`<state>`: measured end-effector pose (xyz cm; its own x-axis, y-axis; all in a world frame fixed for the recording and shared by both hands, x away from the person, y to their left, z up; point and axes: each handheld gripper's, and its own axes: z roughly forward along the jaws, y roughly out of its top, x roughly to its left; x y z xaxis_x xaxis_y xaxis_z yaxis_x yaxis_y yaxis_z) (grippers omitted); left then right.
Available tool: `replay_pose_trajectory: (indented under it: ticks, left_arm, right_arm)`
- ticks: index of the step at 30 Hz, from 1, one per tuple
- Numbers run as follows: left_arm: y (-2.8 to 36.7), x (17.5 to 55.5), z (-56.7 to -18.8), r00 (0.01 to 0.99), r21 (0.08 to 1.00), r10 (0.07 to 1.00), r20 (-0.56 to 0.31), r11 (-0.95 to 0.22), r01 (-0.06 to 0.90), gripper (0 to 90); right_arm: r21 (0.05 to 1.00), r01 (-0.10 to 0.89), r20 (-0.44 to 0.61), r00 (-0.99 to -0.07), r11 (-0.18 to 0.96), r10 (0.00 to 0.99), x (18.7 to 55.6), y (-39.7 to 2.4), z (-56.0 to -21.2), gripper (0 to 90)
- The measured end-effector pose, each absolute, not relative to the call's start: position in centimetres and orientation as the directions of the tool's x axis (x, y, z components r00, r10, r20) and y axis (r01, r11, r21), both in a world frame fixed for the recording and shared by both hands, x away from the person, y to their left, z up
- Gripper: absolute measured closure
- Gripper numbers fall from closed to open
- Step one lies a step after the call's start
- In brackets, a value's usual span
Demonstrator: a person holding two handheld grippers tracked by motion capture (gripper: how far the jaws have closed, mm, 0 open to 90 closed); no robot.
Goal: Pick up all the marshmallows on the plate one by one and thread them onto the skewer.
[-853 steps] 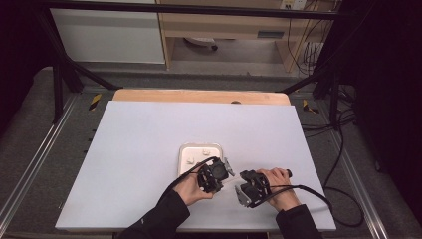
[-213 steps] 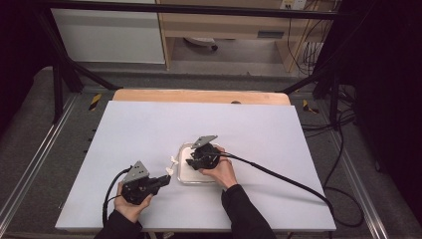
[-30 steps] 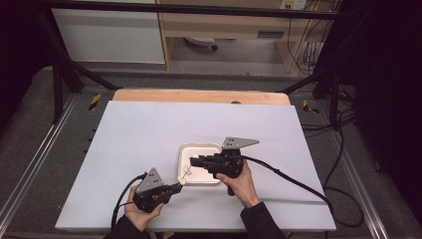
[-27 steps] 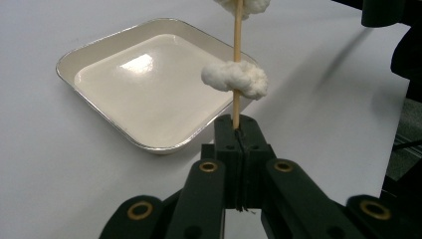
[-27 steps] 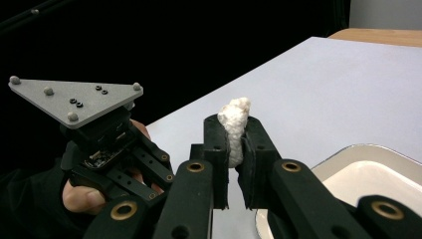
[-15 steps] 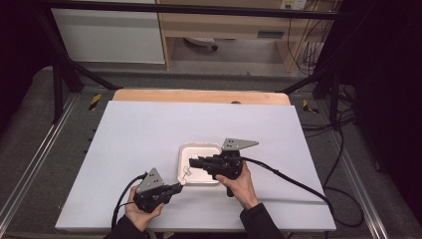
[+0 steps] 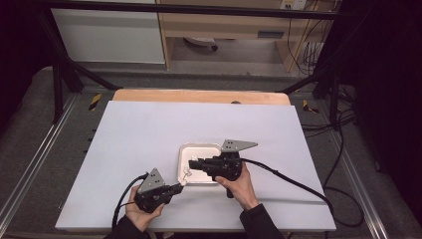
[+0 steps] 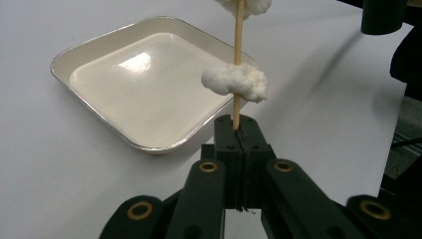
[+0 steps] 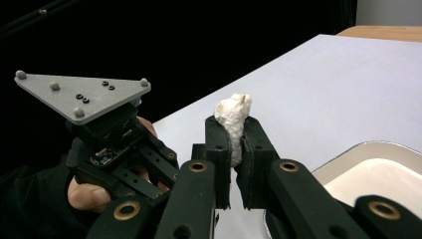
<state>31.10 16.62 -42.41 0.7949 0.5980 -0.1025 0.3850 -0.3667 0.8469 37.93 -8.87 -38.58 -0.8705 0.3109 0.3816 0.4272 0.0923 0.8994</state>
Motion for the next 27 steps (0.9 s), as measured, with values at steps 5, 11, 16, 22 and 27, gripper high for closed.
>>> replay_pose_trajectory:
  ticks: [5,11,16,22,27]
  left_arm:
    - [16.56,31.1,-42.44,0.798,0.846,0.594,-0.102,-0.371,0.384,88.9]
    - [16.55,31.08,-42.38,0.798,0.843,0.595,-0.098,-0.376,0.384,89.0]
    - [16.55,31.07,-42.3,0.798,0.844,0.594,-0.104,-0.371,0.386,89.1]
    - [16.62,31.1,-42.35,0.795,0.844,0.597,-0.11,-0.366,0.392,89.1]
    - [16.68,31.12,-42.3,0.796,0.846,0.595,-0.11,-0.364,0.389,89.1]
  right_arm:
    - [0.898,0.429,0.383,-0.871,0.095,0.309,37.82,-8.84,-38.6,85.2]
    - [0.898,0.429,0.384,-0.872,0.096,0.304,37.79,-8.78,-38.7,85.4]
    - [0.9,0.425,0.382,-0.874,0.094,0.3,37.7,-8.77,-38.77,85.5]
    - [0.9,0.425,0.381,-0.874,0.096,0.3,37.64,-8.73,-38.85,85.6]
    - [0.9,0.426,0.383,-0.873,0.092,0.303,37.62,-8.67,-38.92,85.5]
